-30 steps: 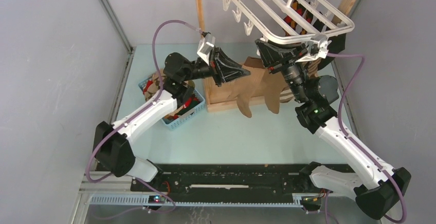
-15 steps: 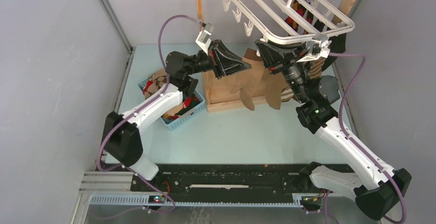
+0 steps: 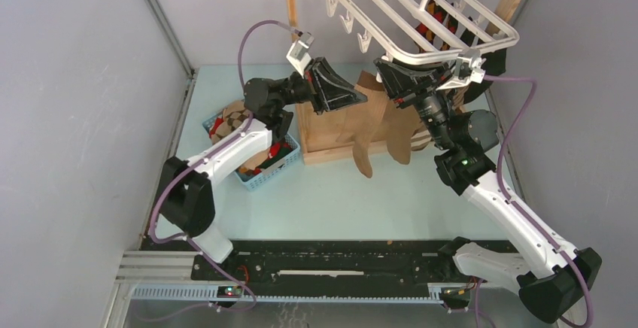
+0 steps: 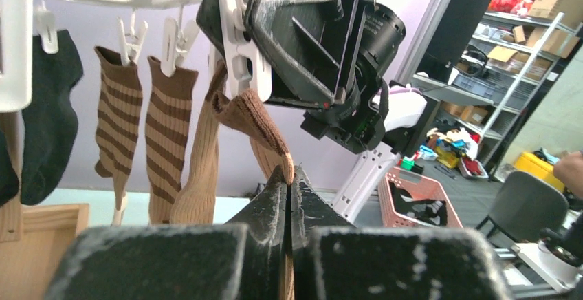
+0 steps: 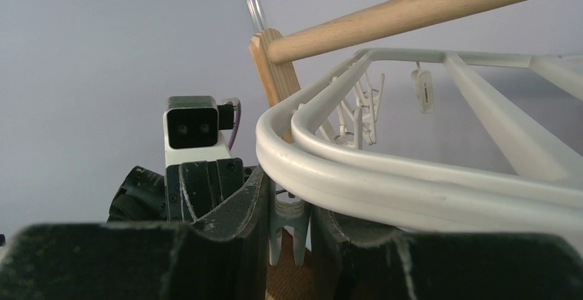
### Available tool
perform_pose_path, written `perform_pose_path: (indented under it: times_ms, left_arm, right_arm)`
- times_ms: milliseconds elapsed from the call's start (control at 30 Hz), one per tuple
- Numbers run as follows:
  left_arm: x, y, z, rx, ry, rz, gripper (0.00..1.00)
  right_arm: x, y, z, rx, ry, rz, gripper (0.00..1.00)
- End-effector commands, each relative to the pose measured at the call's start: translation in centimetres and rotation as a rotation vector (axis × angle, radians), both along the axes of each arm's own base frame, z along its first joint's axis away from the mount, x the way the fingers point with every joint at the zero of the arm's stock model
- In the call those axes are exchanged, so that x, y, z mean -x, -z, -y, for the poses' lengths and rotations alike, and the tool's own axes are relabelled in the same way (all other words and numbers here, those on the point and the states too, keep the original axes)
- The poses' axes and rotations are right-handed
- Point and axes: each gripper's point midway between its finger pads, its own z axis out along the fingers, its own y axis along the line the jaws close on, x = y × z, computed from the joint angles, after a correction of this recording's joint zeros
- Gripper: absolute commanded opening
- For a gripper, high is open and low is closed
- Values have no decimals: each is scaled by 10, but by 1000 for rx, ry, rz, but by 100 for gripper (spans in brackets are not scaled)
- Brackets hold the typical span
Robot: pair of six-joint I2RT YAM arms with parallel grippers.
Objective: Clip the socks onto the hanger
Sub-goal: Clamp the sock onto the hanger.
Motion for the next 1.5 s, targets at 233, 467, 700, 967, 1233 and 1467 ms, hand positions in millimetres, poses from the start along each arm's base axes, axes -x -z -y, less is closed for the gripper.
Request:
perform_pose_path:
  times_ms: [233,467,700,967,1233,1467]
  left_arm:
    - [21,-5,-5,-46,120,90,0]
    - [26,-10,-2,-58,175,111,0]
    - [27,-14,0,-52,218,107,0]
    - [32,-16,4,-58,274,100,0]
    - [30,-15,6,-62,278,102,0]
    - [27,-20,8,-56,280,111,0]
  right_arm:
    - [20,-36,7,-51,-53,76,11]
    - [23,-34,3,-40,-86,73,11]
    - [26,-35,2,-46,-109,70,11]
    - [28,-35,1,-52,-129,66,10]
    - [31,-34,-2,-54,-156,58,10]
    - [33,-34,-4,-53,-173,56,11]
